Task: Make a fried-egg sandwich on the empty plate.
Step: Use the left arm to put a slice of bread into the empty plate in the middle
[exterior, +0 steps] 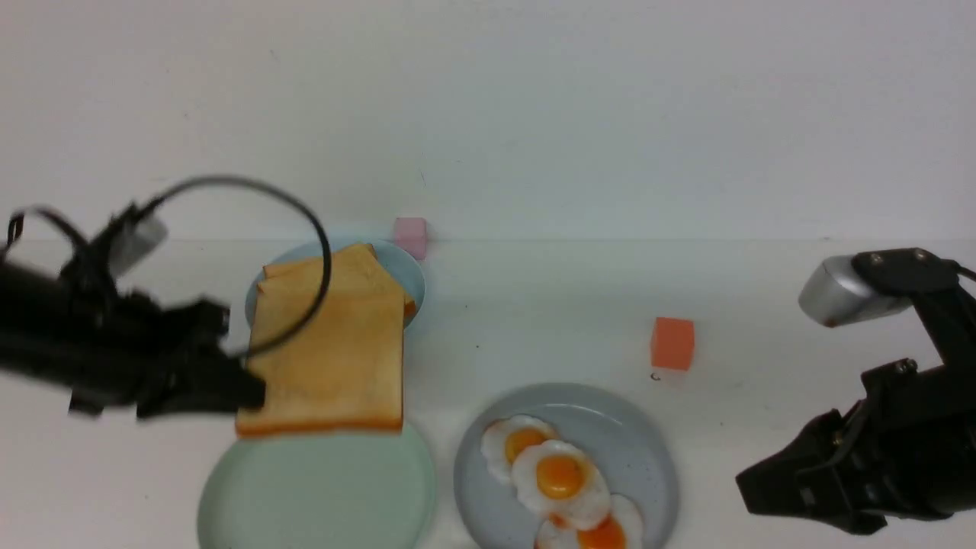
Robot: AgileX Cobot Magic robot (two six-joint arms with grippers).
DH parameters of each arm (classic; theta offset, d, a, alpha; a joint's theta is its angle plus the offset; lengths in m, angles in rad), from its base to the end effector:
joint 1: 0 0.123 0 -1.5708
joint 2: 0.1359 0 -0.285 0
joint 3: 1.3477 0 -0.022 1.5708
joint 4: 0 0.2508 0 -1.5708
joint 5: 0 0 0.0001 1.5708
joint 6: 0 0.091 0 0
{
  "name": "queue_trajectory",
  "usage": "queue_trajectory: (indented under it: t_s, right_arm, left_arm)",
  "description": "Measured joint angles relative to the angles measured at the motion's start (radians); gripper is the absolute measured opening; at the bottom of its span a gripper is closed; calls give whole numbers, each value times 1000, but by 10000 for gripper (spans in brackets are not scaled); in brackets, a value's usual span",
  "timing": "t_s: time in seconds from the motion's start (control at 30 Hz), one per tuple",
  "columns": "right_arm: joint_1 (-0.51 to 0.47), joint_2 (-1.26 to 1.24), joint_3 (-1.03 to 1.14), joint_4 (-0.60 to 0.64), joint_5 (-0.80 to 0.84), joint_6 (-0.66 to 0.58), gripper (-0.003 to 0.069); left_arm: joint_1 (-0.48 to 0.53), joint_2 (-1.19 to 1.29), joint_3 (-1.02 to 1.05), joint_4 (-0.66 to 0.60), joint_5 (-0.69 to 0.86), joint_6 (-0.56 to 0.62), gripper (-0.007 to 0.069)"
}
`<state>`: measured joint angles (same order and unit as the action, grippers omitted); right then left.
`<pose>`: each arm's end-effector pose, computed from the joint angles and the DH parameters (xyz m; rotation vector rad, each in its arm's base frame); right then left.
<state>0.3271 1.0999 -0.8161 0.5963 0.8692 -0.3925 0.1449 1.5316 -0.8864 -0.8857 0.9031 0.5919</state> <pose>0.1795 0.1022 0.2968 -0.5631 2.4844 0.6998 0.2808 -0.0150 0.2244 -0.1146 2.6512 -0.8773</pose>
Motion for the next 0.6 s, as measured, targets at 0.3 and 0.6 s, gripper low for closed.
queue_trajectory:
  t_s: [0.3,0.6]
  right_arm:
    - [0,20,0,9,-82,35,242]
    - [0,234,-80,92,-91,12,295]
  left_arm:
    - [0,-18,208,-31,-100,70,28]
    - [0,64,208,14,-112,71,28]
